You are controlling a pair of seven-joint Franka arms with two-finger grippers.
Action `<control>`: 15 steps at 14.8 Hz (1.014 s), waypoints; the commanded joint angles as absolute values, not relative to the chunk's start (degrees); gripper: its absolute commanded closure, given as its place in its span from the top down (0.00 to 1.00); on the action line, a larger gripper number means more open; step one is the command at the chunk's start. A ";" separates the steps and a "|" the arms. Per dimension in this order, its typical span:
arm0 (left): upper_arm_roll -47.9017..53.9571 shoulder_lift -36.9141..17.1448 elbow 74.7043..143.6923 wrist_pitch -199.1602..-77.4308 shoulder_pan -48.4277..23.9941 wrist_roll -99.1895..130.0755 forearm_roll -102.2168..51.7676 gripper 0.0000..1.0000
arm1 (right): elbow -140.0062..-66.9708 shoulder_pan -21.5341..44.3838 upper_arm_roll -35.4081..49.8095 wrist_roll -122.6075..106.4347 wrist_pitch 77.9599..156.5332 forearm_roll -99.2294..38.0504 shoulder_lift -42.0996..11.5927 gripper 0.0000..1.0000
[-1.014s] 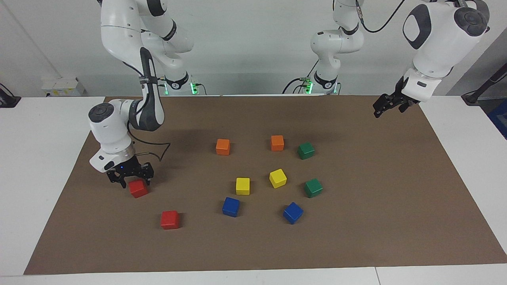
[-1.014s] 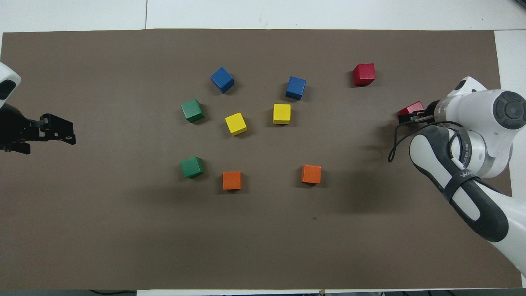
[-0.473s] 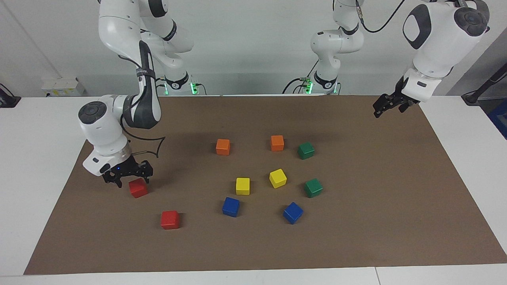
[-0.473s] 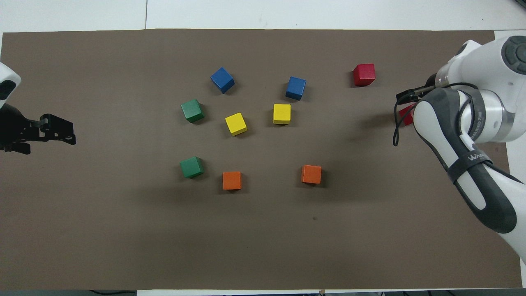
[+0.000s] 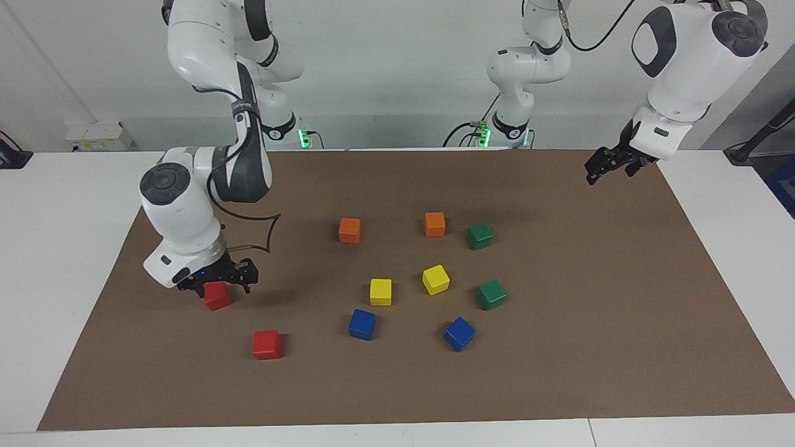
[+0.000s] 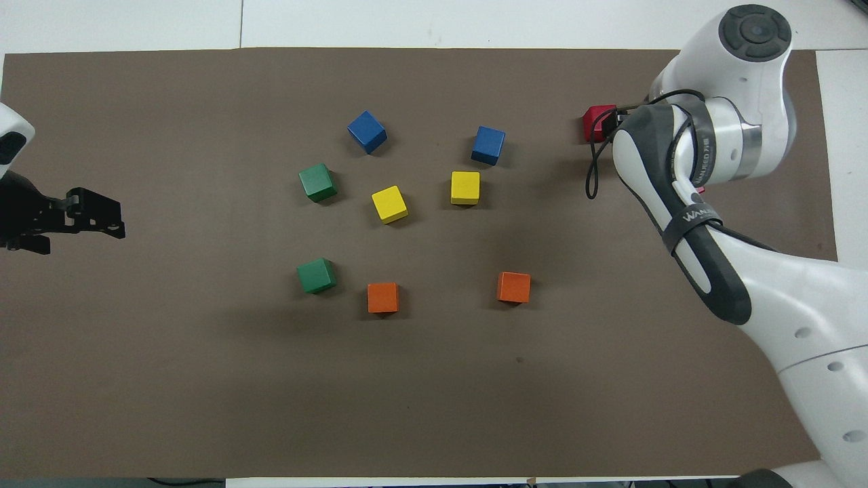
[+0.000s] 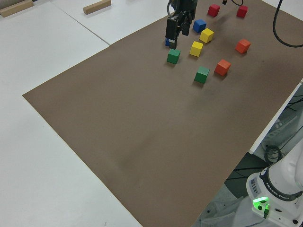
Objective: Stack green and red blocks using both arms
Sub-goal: 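Grasp the farther red cube with the right gripper and lift it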
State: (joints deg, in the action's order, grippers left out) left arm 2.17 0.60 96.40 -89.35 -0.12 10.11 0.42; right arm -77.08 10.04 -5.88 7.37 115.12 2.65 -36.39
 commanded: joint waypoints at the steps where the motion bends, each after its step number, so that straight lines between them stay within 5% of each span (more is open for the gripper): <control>1: 2.64 2.11 98.00 -89.91 0.88 9.58 -0.35 1.00 | -65.42 10.55 -5.36 11.42 109.87 2.82 -43.05 1.00; 15: 2.64 2.11 98.00 -89.91 0.88 9.58 -0.35 1.00 | -67.59 9.67 -4.83 11.52 119.97 -0.53 -46.40 1.00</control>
